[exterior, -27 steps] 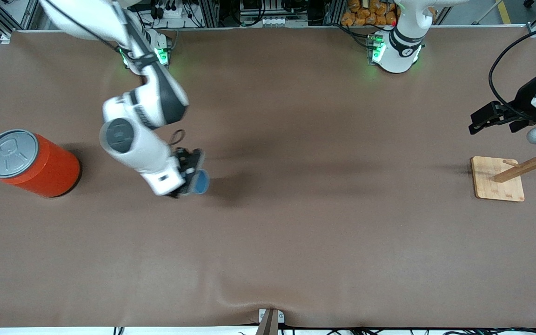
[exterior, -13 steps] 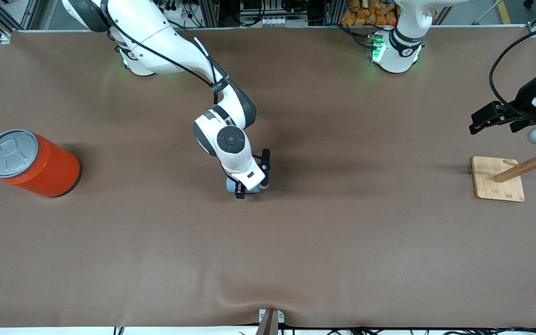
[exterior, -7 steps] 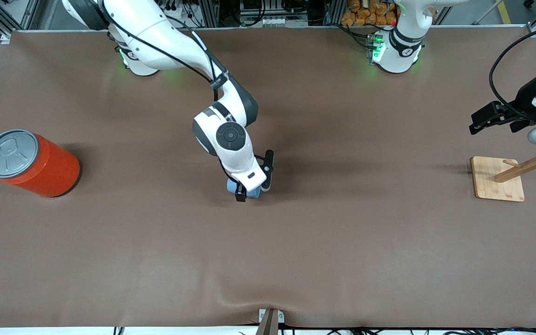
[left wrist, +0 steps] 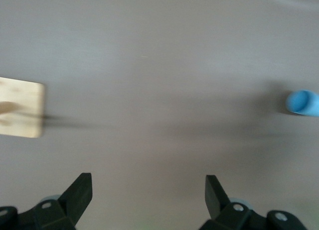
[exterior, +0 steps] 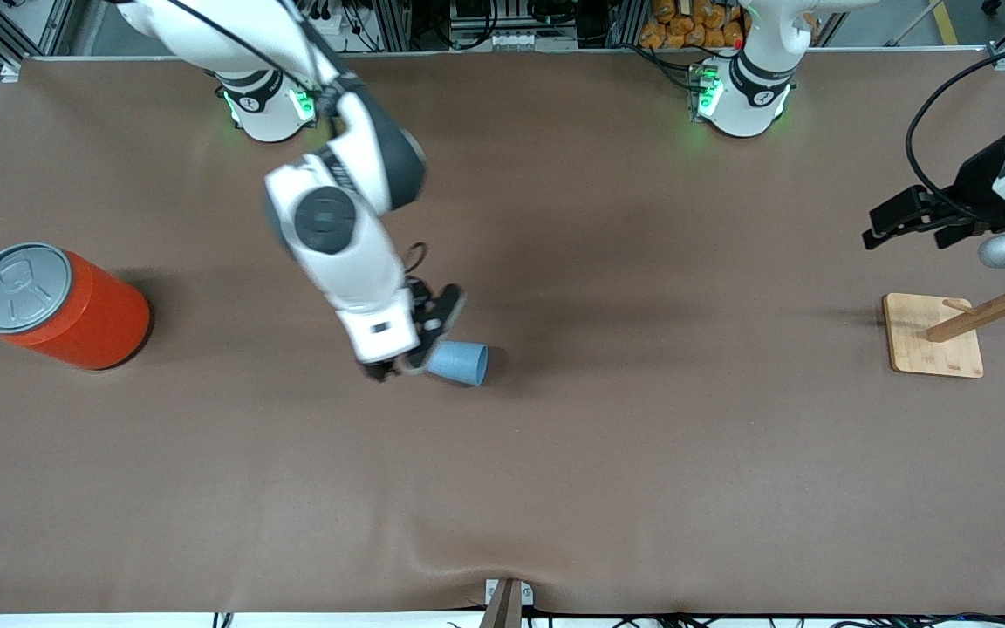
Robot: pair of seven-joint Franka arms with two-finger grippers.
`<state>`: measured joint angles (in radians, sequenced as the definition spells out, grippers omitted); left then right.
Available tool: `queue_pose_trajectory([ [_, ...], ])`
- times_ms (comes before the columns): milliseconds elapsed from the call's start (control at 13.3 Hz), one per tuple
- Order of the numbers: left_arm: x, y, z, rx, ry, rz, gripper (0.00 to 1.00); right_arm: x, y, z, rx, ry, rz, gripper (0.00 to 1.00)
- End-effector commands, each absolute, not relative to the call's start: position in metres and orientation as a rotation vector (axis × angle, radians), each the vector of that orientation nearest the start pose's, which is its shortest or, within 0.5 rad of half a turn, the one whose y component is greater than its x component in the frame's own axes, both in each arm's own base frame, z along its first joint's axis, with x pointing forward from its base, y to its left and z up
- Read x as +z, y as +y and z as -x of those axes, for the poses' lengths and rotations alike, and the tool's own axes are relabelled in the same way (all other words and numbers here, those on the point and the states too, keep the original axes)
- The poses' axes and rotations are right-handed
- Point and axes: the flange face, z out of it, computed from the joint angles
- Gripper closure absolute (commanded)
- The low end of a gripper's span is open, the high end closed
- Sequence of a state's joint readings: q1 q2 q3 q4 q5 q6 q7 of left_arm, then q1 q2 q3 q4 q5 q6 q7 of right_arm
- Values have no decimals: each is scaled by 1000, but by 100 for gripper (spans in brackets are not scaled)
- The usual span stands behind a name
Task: Flip cup
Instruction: 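Lower the blue cup onto its side and open the right gripper, then retract the right gripper to rest while the left gripper reaches the cup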
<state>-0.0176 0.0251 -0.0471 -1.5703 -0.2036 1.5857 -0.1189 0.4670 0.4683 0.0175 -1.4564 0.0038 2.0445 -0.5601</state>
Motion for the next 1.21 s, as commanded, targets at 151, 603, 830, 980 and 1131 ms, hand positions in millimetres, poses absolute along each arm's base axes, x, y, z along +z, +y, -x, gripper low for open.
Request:
queue_pose_trajectory([
  [151, 571, -82, -599, 120, -98, 3547, 0, 474, 210, -633, -18, -1199, 2872, 0],
  [603, 507, -146, -651, 91, -87, 3717, 0, 550, 102, -610, 58, -923, 2971, 0],
  [830, 473, -176, -674, 55, -55, 3832, 0, 582, 56, -588, 111, -690, 3030, 0],
  [980, 450, -205, -680, 15, -65, 3880, 0, 603, 28, -574, 95, -490, 3079, 0],
  [1131, 428, -237, -680, 51, -97, 3930, 0, 616, -2, -564, 101, -277, 3112, 0],
])
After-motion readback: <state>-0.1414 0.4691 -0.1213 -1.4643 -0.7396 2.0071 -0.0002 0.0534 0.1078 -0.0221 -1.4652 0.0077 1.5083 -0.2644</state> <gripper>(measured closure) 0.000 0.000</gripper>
